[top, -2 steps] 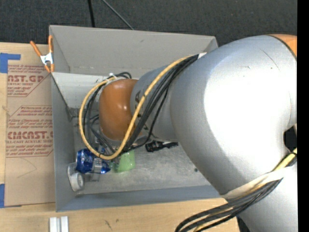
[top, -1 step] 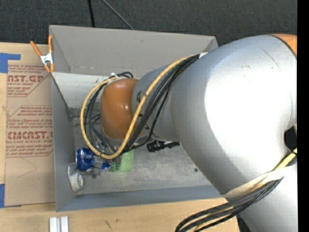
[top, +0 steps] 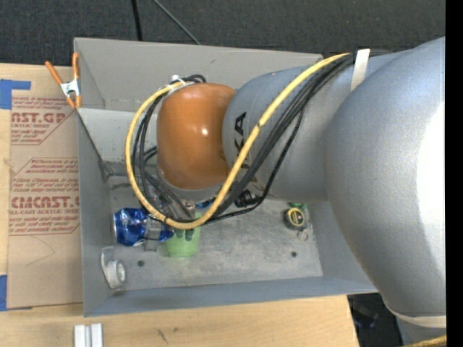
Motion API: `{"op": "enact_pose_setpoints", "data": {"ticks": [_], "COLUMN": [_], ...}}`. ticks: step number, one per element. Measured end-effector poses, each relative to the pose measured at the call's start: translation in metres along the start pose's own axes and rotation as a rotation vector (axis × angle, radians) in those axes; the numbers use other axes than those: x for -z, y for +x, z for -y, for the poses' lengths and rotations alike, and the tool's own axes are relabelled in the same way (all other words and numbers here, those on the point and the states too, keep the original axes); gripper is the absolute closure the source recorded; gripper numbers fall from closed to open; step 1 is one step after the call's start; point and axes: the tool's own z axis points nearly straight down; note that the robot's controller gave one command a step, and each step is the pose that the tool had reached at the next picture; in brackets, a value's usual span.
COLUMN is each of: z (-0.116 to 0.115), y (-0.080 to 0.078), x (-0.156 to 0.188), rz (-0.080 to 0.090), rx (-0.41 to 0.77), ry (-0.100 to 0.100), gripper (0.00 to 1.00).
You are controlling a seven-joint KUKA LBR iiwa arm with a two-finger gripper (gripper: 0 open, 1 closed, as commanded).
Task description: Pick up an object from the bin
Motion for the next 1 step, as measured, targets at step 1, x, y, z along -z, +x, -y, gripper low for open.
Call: {"op": "enact_pose_setpoints", "data": {"ticks": [1], "z": [0.0298], "y": [-0.011], "x": [0.0768], "rz": [-0.002], "rx": [0.677], "ry": [0.002], "gripper": [1.0]}}
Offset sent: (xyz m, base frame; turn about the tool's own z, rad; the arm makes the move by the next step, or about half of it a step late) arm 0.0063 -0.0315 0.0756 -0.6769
